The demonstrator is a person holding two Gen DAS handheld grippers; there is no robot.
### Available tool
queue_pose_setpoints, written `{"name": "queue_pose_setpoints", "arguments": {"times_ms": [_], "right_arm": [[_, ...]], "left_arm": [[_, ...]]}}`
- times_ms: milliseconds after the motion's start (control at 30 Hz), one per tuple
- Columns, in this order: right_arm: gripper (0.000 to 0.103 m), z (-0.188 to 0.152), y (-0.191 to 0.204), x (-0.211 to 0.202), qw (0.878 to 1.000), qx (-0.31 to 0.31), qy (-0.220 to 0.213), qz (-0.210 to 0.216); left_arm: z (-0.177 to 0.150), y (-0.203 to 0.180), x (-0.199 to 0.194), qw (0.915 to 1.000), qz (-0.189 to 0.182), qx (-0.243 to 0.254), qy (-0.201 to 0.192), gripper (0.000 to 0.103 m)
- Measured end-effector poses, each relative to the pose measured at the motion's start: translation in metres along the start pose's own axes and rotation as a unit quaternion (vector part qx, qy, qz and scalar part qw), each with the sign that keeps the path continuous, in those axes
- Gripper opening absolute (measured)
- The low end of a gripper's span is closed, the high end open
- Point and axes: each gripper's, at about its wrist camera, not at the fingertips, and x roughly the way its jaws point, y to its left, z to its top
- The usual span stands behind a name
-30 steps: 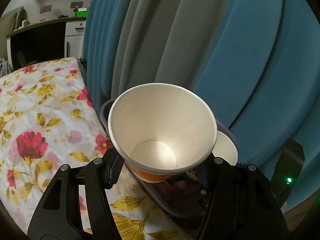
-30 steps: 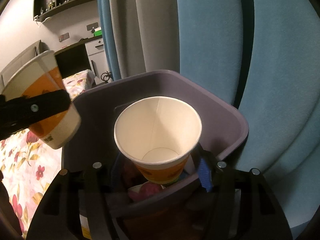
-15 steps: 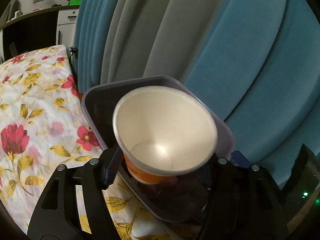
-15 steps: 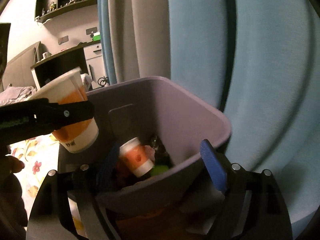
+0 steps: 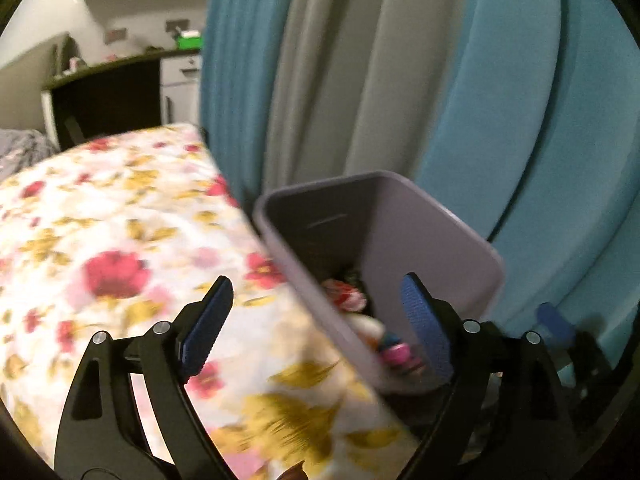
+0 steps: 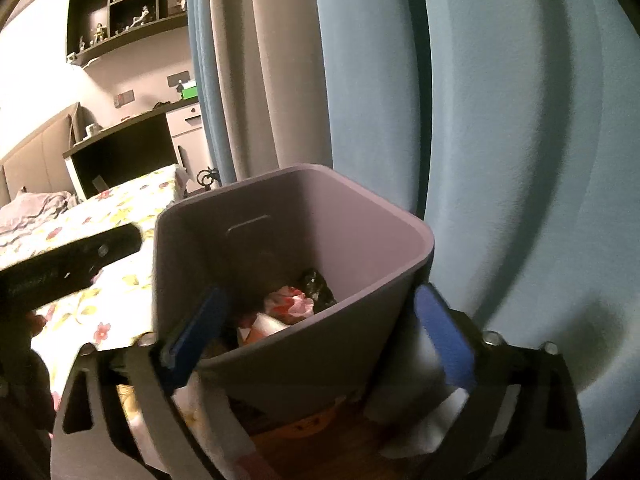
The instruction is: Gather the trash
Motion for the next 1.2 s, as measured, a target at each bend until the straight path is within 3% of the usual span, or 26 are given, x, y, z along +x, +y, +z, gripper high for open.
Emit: {"name": "queue_pose_setpoints", "arguments": {"times_ms": [300,533,867,1200], "right_arm": [[0.097,-0.008,0.04,-0.023,1.0,-0.026,0.0,0.012],[0.097,-0.014,0.07,-0.049,0.999,-0.04,-0.012,0.03],[0.097,-0.032,0.118,-0.098,0.996,-0.065,-0.036,0.042],[0.097,-0.045,0.142,-0.13,0.994,-0.074,-0.057,0.048]], "left_arm": [[-0.029,0.036,-0.069,0.9953,0.084,0.0,-0.048,0.095],[-0.051,0.062,-0.115,0.9945,0.083,-0.023,-0.06,0.097],[-0.081,0.09,-0.176,0.9884,0.113,-0.028,-0.098,0.097],[-0.104,0.111,-0.211,0.9847,0.13,-0.04,-0.11,0.097]]}}
